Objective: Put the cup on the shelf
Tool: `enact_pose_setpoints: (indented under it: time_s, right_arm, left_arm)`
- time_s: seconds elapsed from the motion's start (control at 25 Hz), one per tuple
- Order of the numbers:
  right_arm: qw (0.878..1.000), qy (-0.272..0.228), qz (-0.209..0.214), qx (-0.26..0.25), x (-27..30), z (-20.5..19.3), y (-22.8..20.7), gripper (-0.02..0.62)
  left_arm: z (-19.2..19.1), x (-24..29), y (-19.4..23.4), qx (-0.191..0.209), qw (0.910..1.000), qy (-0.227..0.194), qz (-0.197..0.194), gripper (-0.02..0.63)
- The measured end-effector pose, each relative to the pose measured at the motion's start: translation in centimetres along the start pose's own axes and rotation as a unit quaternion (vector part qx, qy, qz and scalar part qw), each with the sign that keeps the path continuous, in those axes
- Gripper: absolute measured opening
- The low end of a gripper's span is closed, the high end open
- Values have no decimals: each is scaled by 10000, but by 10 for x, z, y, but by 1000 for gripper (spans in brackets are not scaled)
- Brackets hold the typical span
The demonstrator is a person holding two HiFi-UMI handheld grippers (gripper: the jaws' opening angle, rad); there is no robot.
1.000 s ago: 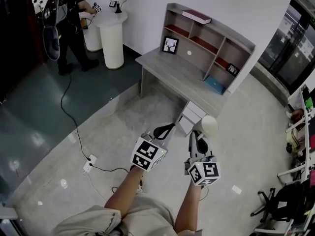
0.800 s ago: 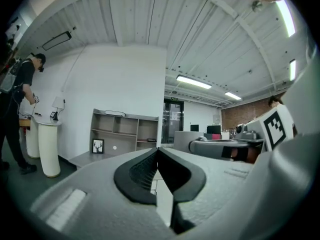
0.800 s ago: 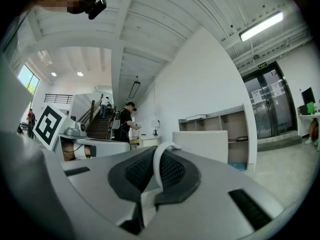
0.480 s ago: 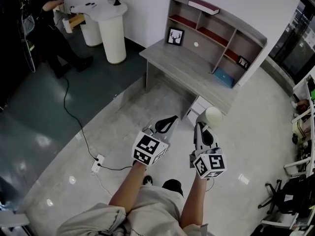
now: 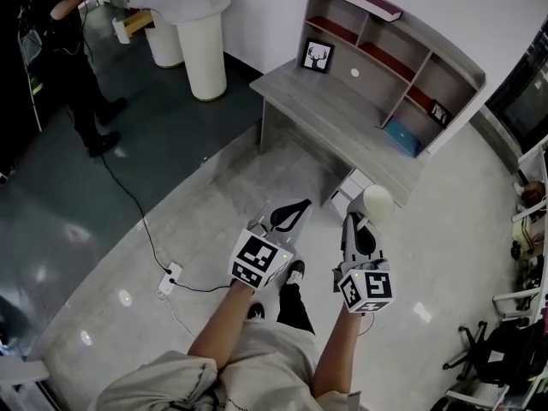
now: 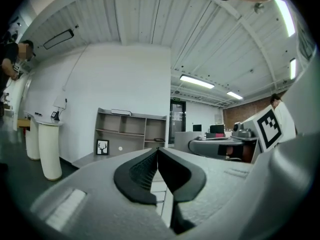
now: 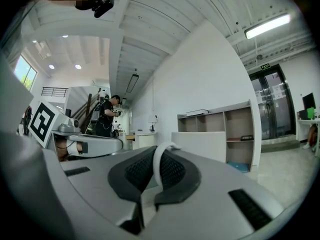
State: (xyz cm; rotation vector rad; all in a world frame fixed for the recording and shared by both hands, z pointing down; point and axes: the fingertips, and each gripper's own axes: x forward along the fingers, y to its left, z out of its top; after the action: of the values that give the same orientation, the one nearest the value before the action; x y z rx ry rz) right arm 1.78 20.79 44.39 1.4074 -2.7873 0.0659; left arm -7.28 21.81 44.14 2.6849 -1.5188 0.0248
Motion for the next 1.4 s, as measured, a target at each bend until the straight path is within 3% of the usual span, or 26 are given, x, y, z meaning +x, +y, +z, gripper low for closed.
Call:
enact_pose_setpoints:
  time_s: [0.4,0.72,1.2,1.4]
  right_arm:
    - [9993,-299,-105,210,57,21,-70,15]
    - [9981,-596,65,125,110,63,-129,15]
    - [9975,-632,291,110,156,66,-215,15]
    - [9974,-626,273,231,170,60,-242,15]
  left_arm:
    - [4,74,36,287,9986,435,91,11]
    - [38,145,60,452,9980,361,269,11]
    - [43,245,73,374,9981,159,467,11]
    - [34,261,81,414,9968,318,605,11]
